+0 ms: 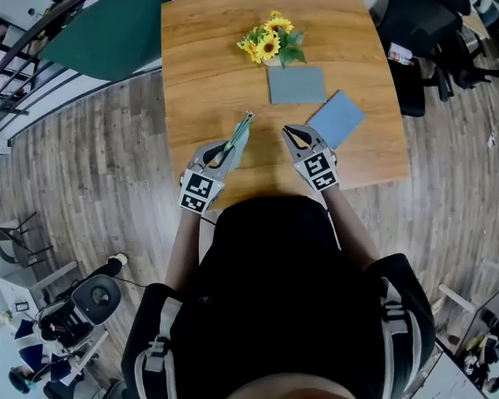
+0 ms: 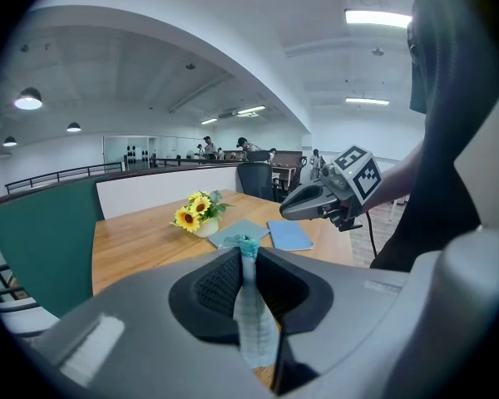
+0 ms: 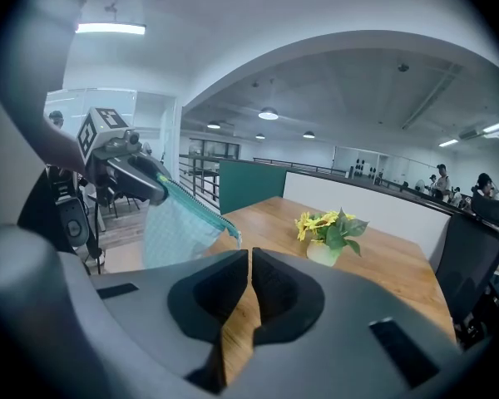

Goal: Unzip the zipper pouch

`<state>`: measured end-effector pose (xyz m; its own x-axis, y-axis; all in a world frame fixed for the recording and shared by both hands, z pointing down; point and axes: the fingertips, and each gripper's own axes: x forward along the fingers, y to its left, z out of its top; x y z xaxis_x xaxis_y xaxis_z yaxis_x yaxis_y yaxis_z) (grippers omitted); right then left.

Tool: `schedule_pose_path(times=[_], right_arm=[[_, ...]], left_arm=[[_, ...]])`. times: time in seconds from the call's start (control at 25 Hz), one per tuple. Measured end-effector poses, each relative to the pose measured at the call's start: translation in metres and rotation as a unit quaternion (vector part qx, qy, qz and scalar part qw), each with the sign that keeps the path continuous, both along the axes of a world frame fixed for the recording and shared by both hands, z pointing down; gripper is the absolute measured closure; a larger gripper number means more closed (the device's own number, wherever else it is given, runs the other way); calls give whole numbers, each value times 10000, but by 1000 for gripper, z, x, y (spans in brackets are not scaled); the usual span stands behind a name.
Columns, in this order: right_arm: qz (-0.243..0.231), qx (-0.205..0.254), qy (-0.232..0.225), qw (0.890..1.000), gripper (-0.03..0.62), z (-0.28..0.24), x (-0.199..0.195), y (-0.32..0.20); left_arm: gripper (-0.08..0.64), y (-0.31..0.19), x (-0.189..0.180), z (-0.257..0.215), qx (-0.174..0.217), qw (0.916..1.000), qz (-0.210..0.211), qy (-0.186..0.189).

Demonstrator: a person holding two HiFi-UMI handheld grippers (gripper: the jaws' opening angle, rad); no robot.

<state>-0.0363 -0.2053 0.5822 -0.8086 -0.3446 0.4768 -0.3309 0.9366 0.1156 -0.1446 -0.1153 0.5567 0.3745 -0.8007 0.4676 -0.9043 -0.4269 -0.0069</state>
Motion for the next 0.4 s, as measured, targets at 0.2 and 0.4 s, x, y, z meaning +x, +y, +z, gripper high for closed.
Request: schedule_pose_path(times=[0.2, 0.4], right_arm=[[-38, -36, 28, 10000, 577, 4, 7, -5], [-26, -55, 18, 10000, 577, 7, 16, -11]], left_arm=[[512, -5, 4, 4, -27, 10000, -76, -24], [512, -13, 15, 1, -35, 10000, -62, -28]])
